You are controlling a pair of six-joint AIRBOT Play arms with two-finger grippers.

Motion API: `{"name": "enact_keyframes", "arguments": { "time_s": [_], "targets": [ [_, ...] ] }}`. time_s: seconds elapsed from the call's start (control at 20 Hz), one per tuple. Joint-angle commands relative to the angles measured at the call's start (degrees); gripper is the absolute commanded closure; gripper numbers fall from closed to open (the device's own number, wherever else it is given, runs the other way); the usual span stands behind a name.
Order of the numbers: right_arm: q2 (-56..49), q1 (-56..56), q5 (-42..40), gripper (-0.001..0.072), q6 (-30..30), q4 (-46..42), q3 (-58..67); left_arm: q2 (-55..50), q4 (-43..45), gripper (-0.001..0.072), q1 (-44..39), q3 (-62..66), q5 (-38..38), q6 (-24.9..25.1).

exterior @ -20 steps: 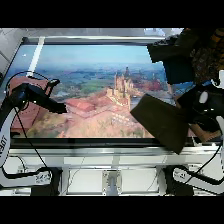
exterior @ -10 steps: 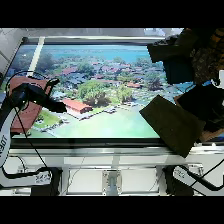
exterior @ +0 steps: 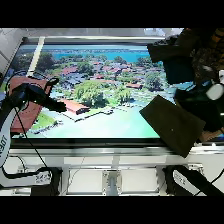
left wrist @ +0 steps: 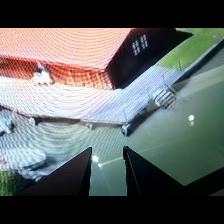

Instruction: Fold the clothes and pants, and hang the long-sleeved shirts on hangers.

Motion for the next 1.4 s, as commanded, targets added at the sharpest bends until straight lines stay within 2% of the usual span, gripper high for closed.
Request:
{"name": "enact_keyframes", "arguments": {
  "time_s": [0.0, 0.2, 0.4, 0.75, 0.85, 1.05, 1.35],
  "targets": [
    [-4.0, 16.1, -1.7, 0.0689, 0.4, 1.7, 0.1, 0.0, 0.0, 0.0477, 0.0, 0.0, 0.0, 0.0],
    [-11.4, 24.6, -0.8, 0.0688, 4.1, 2.1, 0.1, 0.0, 0.0, 0.0477, 0.0, 0.0, 0.0, 0.0],
    [-13.3, 28.7, 0.8, 0.0688, 8.7, 4.5, 0.4, 0.0, 0.0, 0.0477, 0.0, 0.0, 0.0, 0.0],
    [-13.3, 29.6, 0.9, 0.0688, 9.0, 9.4, 5.0, 0.0, 0.0, 0.0477, 0.0, 0.0, 0.0, 0.0],
    [-13.3, 29.6, 1.0, 0.0688, 14.1, 14.1, 5.8, 0.0, 0.0, 0.0477, 0.0, 0.0, 0.0, 0.0],
    [-13.4, 29.7, 1.8, 0.0688, 29.9, 15.7, 5.7, 0.0, 0.0, 0.0477, 0.0, 0.0, 0.0, 0.0],
    [-13.4, 29.7, 2.0, 0.0688, 40.2, 17.2, 5.7, 0.0, 0.0, 0.0477, 0.0, 0.0, 0.0, 0.0]
  ]
}}
